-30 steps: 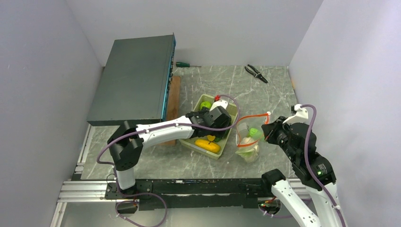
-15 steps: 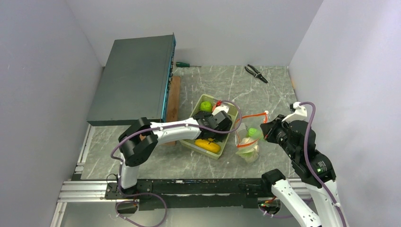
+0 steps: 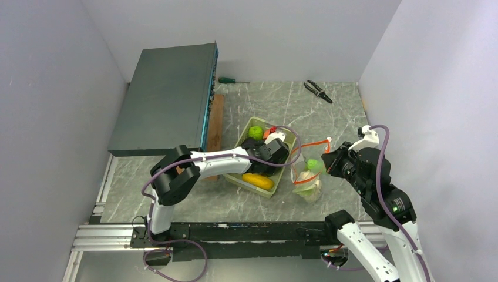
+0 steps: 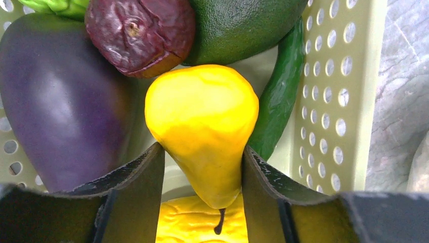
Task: Place the food in the zip-top bag and seal the zipper
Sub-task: Pick up the fake fruit from the bin, then place the fake fruit in the zipper food storage bag.
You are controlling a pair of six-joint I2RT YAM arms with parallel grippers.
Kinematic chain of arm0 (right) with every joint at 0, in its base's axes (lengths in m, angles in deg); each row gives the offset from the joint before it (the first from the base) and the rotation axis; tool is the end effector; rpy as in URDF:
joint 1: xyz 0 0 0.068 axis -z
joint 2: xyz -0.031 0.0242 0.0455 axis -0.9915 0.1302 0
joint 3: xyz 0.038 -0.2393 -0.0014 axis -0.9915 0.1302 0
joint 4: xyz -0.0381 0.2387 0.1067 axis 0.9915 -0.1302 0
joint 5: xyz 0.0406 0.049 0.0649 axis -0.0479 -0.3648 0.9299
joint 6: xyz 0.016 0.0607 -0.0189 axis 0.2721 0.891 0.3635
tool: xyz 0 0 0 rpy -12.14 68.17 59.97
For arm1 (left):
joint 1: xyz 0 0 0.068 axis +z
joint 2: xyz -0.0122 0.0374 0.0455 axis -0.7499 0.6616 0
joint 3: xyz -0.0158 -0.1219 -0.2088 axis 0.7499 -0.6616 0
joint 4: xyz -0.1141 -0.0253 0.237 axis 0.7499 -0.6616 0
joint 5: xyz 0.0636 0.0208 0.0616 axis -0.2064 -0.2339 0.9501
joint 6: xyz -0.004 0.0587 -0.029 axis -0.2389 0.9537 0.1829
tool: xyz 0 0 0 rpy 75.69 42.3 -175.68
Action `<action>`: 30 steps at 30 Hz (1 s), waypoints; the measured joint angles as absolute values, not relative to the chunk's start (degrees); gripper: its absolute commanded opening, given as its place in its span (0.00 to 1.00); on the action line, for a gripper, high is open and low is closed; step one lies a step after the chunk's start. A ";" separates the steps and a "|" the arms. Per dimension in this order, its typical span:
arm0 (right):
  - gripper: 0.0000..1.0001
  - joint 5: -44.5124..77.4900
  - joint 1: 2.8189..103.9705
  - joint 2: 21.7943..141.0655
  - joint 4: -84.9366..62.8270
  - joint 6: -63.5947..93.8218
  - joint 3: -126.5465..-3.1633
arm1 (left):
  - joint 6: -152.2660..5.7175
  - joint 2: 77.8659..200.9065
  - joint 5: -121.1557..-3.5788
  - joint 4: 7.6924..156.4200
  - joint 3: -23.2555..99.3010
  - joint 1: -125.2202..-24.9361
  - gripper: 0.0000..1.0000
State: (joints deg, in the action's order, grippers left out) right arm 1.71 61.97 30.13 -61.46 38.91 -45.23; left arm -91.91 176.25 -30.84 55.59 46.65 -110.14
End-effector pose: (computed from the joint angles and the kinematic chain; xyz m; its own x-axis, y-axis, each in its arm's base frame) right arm 0.1220 0.0389 0.3399 -0.4613 0.3667 -0.8079 -0.0090 0.9086 0.4176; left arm 0.2175 -0.3588 0.1498 -0.6939 0.3104 -0.6497 0.4085 0.9127 -0.0003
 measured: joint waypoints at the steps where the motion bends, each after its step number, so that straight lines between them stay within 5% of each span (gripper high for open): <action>1: 0.00 1.76 61.97 30.13 -61.46 38.91 -45.23 | -91.72 176.25 -30.90 55.55 46.65 -110.14 0.45; 13: 0.00 1.93 61.97 30.13 -61.46 38.91 -45.23 | -89.81 169.43 -33.31 54.83 45.14 -110.05 0.25; 30: 0.00 3.66 61.97 30.74 -61.40 38.84 -45.21 | -86.40 148.05 -54.05 59.20 45.03 -110.01 0.29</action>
State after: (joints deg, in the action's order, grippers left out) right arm 3.66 61.97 30.74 -61.40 38.84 -45.21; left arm -86.40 148.05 -54.05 59.20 45.03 -110.01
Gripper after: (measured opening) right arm 0.008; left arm 0.461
